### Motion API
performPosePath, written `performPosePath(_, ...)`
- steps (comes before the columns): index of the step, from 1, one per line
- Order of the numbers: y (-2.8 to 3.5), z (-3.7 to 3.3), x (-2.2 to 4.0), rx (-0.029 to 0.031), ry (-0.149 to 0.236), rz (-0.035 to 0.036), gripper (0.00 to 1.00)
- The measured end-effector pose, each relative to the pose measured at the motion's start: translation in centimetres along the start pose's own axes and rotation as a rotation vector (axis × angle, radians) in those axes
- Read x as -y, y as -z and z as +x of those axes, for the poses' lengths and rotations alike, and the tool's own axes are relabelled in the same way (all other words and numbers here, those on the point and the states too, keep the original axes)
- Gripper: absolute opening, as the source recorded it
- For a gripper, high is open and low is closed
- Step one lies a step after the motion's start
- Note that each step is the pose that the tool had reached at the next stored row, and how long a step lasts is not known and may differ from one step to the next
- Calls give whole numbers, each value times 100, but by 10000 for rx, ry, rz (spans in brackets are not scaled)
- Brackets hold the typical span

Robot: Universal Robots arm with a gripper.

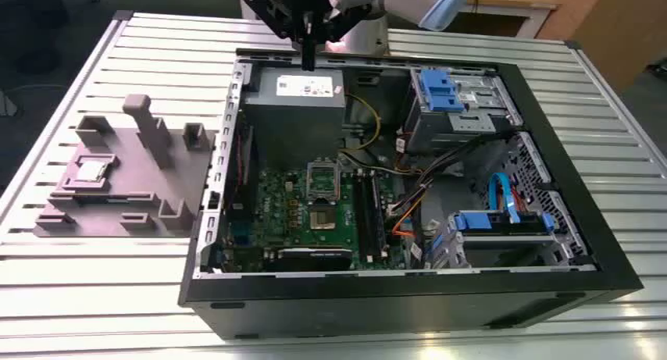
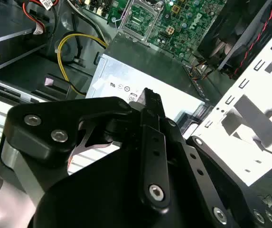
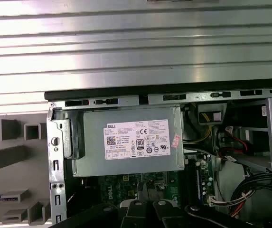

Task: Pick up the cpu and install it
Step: 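Reach for the cpu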

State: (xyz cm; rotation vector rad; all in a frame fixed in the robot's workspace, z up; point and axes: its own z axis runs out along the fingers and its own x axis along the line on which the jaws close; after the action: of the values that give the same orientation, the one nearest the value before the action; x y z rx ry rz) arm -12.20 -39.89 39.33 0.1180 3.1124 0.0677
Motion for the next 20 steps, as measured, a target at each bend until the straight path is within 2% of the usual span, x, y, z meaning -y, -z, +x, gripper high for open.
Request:
performPosePath(15, 1, 21, 1, -1, -1, 0, 10)
performPosePath(20, -13, 47, 4, 0, -1, 0, 10)
